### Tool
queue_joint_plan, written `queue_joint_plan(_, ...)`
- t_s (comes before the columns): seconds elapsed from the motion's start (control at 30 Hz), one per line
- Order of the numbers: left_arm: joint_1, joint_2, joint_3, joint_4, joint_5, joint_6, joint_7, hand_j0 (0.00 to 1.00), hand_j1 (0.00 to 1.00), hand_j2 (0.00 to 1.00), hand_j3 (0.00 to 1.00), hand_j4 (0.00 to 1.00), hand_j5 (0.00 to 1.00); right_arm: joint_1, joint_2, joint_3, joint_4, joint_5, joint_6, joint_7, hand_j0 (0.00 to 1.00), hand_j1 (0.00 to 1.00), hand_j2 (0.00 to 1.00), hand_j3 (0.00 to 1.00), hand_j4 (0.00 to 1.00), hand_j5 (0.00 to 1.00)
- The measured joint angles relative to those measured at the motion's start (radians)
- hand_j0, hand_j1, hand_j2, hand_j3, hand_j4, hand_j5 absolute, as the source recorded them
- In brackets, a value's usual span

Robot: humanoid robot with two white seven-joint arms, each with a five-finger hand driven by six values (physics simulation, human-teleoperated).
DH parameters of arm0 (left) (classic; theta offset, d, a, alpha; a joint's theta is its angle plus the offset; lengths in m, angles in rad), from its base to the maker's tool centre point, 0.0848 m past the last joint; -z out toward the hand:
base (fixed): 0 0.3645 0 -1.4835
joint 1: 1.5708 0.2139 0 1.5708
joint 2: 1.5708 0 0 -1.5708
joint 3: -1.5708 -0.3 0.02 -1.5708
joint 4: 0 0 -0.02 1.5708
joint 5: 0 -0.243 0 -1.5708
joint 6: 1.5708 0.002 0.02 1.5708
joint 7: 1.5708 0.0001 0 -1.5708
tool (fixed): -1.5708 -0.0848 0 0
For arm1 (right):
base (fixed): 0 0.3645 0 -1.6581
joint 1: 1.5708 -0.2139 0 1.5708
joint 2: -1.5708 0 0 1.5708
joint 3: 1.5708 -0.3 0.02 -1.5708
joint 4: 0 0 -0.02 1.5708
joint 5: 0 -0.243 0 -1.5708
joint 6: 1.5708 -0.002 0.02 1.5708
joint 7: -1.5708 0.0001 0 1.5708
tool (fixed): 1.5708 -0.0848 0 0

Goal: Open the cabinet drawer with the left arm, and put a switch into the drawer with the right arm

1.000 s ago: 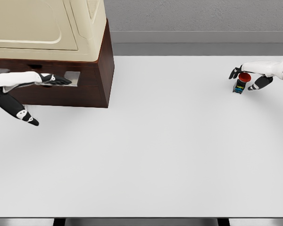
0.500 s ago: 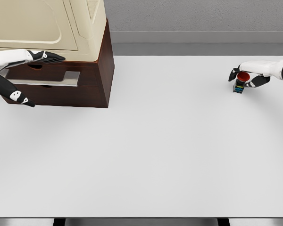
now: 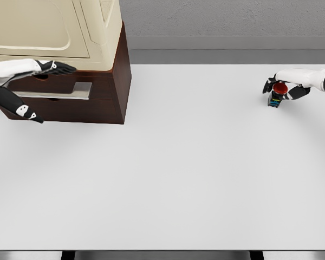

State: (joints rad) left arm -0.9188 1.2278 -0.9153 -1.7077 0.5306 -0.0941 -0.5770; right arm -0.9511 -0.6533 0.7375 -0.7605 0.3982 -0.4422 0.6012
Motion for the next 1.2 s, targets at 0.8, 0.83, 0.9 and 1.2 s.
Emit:
queue_joint_plan(0.8, 0.037, -0.022, 0.002, 0.03, -0.012, 0.017, 0.0, 1.0, 1.0, 1.0, 1.0, 1.0, 1.0, -0.009, 0.007, 0.011, 0.005, 0.019, -0.008, 0.01, 0.73, 0.73, 0.73, 0.73, 0.73, 0.73)
queue_joint_plan(0.83, 0.037, -0.024, 0.002, 0.031, -0.013, 0.017, 0.0, 1.0, 1.0, 1.0, 1.0, 1.0, 1.0, -0.011, 0.01, 0.011, 0.008, 0.019, -0.007, 0.01, 0.73, 0.73, 0.73, 0.73, 0.73, 0.73)
queue_joint_plan(0.9, 0.038, -0.029, 0.002, 0.031, -0.013, 0.017, 0.0, 1.0, 1.0, 1.0, 1.0, 1.0, 1.0, -0.015, 0.015, 0.011, 0.015, 0.02, -0.007, 0.01, 0.73, 0.73, 0.73, 0.73, 0.73, 0.73)
queue_joint_plan(1.2, 0.058, -0.039, 0.003, 0.029, -0.013, 0.017, 0.0, 1.0, 1.0, 1.0, 1.0, 1.0, 1.0, -0.015, 0.026, 0.012, 0.038, 0.031, -0.008, 0.01, 0.7, 0.7, 0.7, 0.7, 0.7, 0.7)
